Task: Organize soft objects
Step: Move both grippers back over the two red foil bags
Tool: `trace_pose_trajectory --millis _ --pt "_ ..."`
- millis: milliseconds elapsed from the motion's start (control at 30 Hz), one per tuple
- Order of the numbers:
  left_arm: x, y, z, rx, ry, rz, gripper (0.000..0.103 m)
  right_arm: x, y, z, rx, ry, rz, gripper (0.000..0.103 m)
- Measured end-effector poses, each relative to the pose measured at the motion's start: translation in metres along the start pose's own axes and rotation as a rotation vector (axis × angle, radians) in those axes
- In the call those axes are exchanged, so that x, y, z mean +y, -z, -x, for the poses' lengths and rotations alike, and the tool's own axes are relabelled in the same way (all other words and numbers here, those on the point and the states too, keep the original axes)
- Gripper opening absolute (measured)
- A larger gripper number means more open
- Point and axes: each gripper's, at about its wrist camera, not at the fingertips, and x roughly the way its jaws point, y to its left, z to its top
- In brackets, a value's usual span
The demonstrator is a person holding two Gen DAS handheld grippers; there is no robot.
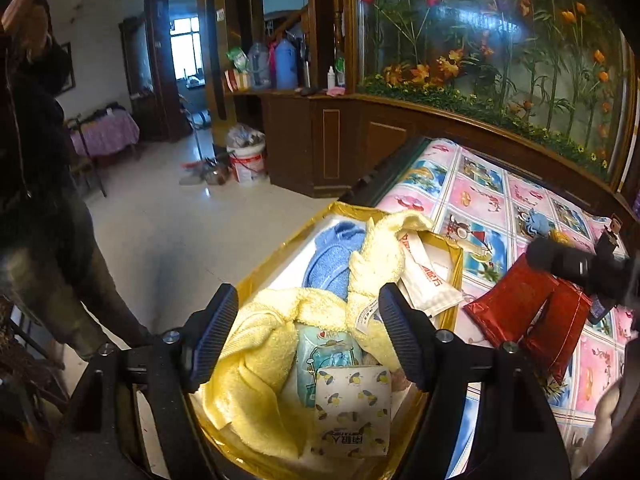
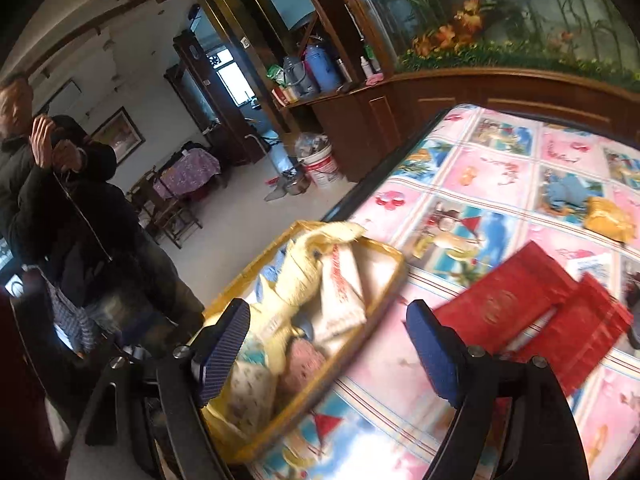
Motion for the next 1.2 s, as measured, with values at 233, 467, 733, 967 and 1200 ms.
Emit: trace_pose_trajectory --millis 233,467,733,967,1200 --pt "-0.028 0.001 0.034 -0.059 0.006 -0.071 0.079 -0.028 0.032 0.046 -0.038 0.024 -0.067 0.086" --pt "-0.061 0.004 0.065 -0.089 0.050 -0.144 0.079 -0.053 0.052 0.087 -0.114 0.039 -0.123 0.086" --pt "-0.101 0.010 0.082 -0.105 0.072 -0.234 0.079 -0.074 0.069 0.113 -0.157 0.083 -0.121 0.089" --pt "-0.129 0.017 0.078 -0.083 0.086 -0.286 0.079 -0.112 0.077 0.124 -0.170 0.122 -0.191 0.089" --pt "-0.144 0.025 0.060 -0.025 0.096 -0.323 0.079 -0.139 0.078 0.128 -0.165 0.162 -0.234 0.089"
